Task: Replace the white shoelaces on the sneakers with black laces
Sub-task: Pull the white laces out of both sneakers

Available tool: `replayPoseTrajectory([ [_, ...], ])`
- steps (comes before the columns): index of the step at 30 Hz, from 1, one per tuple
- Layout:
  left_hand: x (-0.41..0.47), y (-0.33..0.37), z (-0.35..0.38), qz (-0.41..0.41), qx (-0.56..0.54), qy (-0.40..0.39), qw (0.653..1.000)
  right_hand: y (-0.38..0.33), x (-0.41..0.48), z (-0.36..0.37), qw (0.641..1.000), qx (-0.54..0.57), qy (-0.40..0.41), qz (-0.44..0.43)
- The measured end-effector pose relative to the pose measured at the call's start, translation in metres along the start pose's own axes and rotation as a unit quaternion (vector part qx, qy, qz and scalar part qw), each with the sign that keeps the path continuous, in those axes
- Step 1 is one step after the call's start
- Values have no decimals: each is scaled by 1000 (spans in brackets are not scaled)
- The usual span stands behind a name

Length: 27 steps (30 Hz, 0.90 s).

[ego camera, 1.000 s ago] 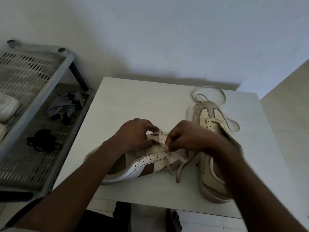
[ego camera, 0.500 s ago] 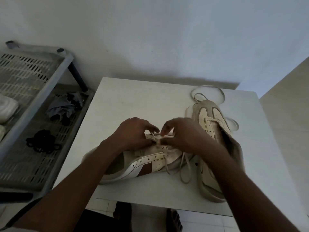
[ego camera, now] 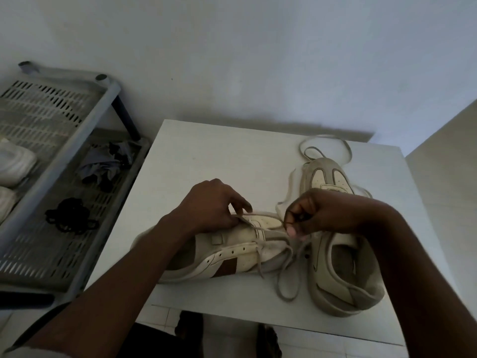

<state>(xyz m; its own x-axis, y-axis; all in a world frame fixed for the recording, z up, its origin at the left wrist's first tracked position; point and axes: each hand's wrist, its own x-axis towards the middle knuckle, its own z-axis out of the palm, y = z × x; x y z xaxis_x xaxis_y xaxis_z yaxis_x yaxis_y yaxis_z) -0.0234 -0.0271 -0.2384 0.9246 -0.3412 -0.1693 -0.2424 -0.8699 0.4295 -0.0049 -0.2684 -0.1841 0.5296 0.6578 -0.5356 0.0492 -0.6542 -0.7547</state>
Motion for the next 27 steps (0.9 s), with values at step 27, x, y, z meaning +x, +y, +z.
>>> replayPoseTrajectory([
  [27, 0, -5, -4, -33, 83, 38, 995, -15, 25, 18, 939, -104, 317, 81],
])
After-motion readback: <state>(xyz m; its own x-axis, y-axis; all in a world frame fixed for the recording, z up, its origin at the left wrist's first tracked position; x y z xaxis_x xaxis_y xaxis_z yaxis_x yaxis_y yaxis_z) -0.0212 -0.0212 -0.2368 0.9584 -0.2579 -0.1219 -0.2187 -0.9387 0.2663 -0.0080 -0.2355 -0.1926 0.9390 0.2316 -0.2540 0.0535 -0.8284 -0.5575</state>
